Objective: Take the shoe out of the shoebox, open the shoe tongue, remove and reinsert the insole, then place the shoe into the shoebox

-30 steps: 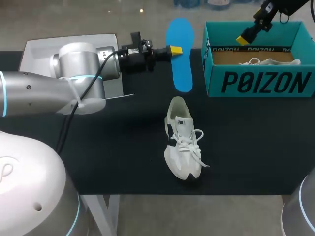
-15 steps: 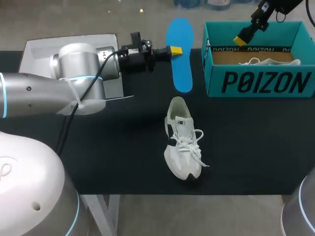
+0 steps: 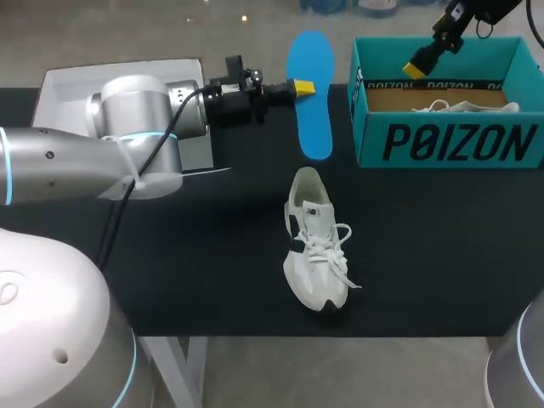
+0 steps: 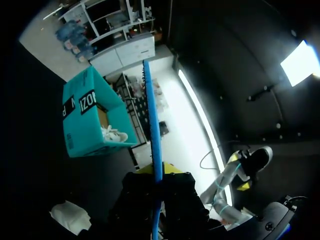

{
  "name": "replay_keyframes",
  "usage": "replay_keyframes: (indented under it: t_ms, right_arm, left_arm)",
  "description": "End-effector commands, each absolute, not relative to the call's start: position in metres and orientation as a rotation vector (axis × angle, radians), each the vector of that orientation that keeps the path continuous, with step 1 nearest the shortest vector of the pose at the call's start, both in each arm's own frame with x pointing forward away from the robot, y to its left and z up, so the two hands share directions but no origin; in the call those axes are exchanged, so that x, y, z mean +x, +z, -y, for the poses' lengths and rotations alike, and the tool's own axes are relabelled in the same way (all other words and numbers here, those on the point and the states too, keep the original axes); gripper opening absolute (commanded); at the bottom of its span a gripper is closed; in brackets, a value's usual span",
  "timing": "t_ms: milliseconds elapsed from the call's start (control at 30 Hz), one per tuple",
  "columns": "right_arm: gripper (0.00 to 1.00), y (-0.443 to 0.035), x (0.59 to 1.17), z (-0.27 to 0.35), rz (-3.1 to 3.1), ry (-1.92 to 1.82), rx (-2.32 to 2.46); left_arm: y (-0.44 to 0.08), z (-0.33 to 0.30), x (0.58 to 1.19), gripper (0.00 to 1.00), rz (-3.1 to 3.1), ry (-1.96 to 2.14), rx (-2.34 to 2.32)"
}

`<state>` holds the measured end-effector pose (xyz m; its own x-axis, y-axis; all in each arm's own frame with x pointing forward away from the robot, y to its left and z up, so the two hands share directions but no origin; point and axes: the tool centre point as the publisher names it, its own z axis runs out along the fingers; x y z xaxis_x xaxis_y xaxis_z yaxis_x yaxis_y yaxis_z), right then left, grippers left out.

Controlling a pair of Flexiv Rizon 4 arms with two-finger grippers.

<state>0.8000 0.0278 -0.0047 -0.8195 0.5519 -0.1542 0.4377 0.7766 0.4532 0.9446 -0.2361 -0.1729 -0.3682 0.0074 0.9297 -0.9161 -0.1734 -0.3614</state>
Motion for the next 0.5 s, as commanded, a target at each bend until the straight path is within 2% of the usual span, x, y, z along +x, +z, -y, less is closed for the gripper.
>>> replay_keyframes:
  t_ms: [33,100,500]
  right_arm:
    - [1.0,-0.004,0.802,-0.029,-2.695,0.582,0.769]
    - [1.0,-0.004,0.802,-0.029,-2.695,0.582,0.769]
    - [1.0,-0.004,0.802,-0.029,-2.695,0.582,0.769]
  left_arm:
    - [-0.173,0.236,0.944,0.0,1.365,1.632,1.106]
    - [-0.173,0.24,0.93,0.0,1.608,1.672,0.95]
    - [-0.173,0.227,0.886,0.0,1.727,1.994,0.873]
